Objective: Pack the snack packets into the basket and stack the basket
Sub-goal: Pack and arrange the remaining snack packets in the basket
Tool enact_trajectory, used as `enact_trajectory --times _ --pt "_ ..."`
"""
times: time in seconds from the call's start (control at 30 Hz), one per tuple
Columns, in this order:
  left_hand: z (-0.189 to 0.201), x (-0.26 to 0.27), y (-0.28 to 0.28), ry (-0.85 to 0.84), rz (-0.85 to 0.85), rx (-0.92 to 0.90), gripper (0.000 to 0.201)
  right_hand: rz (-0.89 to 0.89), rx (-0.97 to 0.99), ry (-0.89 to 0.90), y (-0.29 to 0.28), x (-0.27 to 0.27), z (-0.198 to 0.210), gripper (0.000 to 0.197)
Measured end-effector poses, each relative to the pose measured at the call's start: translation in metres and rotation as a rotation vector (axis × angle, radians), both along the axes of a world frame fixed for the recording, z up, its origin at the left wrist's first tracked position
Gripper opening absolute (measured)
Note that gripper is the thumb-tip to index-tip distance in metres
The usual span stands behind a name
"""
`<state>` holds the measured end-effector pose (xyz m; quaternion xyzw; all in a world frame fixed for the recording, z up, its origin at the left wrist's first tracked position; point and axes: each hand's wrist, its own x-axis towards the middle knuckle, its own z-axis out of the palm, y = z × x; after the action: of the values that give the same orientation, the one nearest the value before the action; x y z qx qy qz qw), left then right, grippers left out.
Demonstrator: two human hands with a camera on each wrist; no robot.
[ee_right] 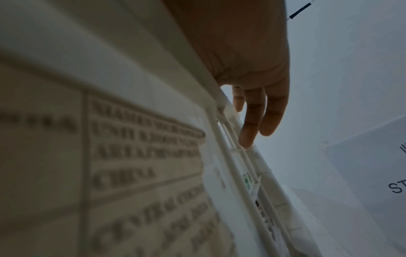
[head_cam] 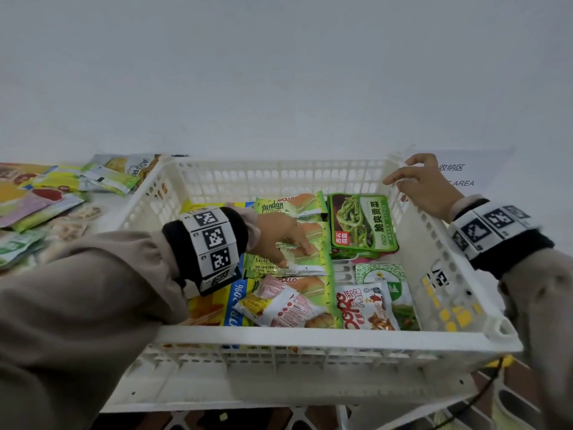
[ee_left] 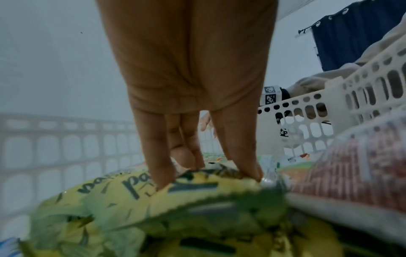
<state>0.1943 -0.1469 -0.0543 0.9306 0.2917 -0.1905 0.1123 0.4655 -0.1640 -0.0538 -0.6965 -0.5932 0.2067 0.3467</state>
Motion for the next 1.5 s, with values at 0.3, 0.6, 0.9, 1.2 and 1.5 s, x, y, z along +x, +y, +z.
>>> enact_trajectory --times 0.3,0.6,0.9,1.2,1.5 --pt "0.018 0.007 -0.035 0.111 -0.054 -0.448 0.066 0.008 0.01 -0.008 -0.002 0.0 0.001 0.034" --pt "0.028 0.021 -0.044 0.137 -0.088 -0.299 0.063 0.007 0.003 0.022 -0.002 -0.001 0.001 0.035" --pt "0.037 0.096 -0.024 -0.335 0.118 -0.364 0.038 -0.001 -0.01 -0.019 -0.002 0.0 0.001 0.026" --pt "-0.004 0.136 -0.033 -0.162 -0.07 0.075 0.041 0.007 -0.031 -0.059 -0.003 0.002 0.002 0.028" --pt "0.003 0.124 -0.013 -0.128 0.014 0.026 0.037 0.005 -0.033 -0.051 0.0 0.002 0.0 0.03"
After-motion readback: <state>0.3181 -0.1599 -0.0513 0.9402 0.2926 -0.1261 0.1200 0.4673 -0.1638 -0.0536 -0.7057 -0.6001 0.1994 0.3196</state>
